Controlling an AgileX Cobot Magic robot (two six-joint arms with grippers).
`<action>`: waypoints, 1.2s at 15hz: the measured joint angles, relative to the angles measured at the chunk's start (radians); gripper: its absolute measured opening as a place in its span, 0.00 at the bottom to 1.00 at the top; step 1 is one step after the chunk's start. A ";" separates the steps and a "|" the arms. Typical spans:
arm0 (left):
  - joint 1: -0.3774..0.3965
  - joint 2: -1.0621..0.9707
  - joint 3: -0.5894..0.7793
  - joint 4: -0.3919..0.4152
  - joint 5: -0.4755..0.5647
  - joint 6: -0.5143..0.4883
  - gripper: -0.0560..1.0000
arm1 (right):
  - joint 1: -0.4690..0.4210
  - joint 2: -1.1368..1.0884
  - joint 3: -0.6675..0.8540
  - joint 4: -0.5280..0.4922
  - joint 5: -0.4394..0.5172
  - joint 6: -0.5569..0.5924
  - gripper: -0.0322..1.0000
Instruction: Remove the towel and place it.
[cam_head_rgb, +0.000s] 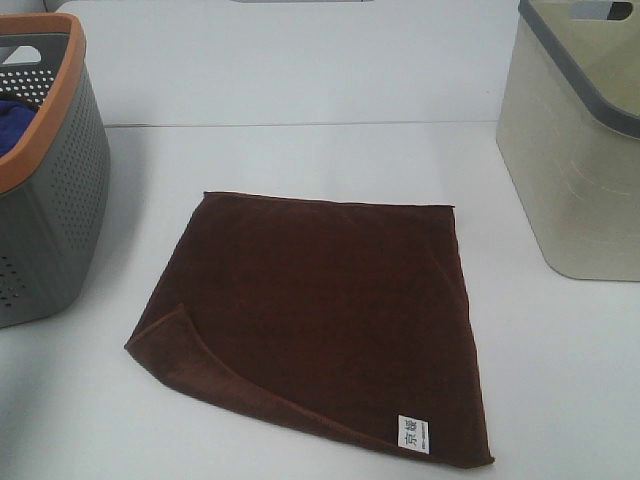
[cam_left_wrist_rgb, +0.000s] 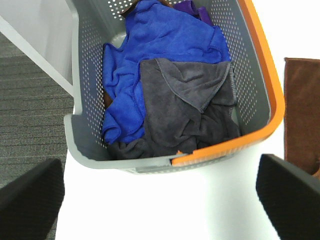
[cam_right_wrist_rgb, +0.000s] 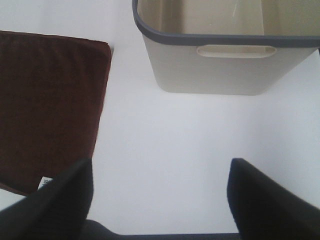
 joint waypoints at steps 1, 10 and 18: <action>0.000 -0.068 0.061 -0.002 0.000 0.016 0.99 | 0.000 -0.090 0.048 -0.007 0.000 0.000 0.75; 0.000 -0.668 0.439 0.002 -0.064 0.102 0.99 | 0.000 -0.702 0.373 -0.161 0.001 -0.027 0.75; 0.000 -0.944 0.505 -0.192 0.133 0.222 0.99 | 0.000 -0.752 0.491 -0.133 0.001 -0.068 0.75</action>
